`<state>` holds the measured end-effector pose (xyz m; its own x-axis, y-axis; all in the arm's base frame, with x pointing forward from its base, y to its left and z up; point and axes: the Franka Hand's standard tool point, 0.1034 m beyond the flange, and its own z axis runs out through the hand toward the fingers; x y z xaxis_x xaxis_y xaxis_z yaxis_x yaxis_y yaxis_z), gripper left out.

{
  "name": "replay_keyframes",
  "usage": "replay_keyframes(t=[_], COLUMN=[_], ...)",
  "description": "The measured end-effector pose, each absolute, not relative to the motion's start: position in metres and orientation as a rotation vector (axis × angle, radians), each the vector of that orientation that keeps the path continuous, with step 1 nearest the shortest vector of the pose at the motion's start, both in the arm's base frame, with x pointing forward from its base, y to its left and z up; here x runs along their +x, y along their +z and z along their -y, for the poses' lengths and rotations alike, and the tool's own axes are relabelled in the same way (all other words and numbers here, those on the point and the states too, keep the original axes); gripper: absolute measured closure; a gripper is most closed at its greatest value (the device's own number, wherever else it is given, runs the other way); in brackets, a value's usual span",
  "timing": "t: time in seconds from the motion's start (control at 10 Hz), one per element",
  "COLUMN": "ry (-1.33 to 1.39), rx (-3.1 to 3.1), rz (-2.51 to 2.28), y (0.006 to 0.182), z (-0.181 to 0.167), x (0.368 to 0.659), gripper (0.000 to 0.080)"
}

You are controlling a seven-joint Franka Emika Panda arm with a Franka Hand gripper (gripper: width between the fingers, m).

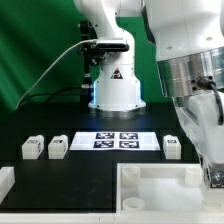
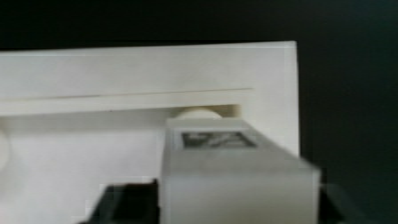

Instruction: Assemble one leg

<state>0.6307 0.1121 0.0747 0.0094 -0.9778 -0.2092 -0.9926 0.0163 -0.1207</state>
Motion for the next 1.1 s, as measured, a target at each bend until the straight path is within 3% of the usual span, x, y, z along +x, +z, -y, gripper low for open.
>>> replay_keyframes(t=[0.1, 0.2, 0.4, 1.0, 1.1], ry=[0.09, 0.06, 0.008, -0.114, -0.115], rx=[-2.059, -2.238, -2.619, -3.026, -3.026], rz=[-2.049, -1.857, -1.411, -0.301, -0.291], y=[0.075, 0.076, 0.083, 0.07, 0.071], z=[-0.112, -0.112, -0.122, -0.117, -0.118], x=[0.631, 0.632, 0.634, 0.634, 0.634], gripper=[0.0271, 0.0188, 0.0156, 0.015, 0.0179])
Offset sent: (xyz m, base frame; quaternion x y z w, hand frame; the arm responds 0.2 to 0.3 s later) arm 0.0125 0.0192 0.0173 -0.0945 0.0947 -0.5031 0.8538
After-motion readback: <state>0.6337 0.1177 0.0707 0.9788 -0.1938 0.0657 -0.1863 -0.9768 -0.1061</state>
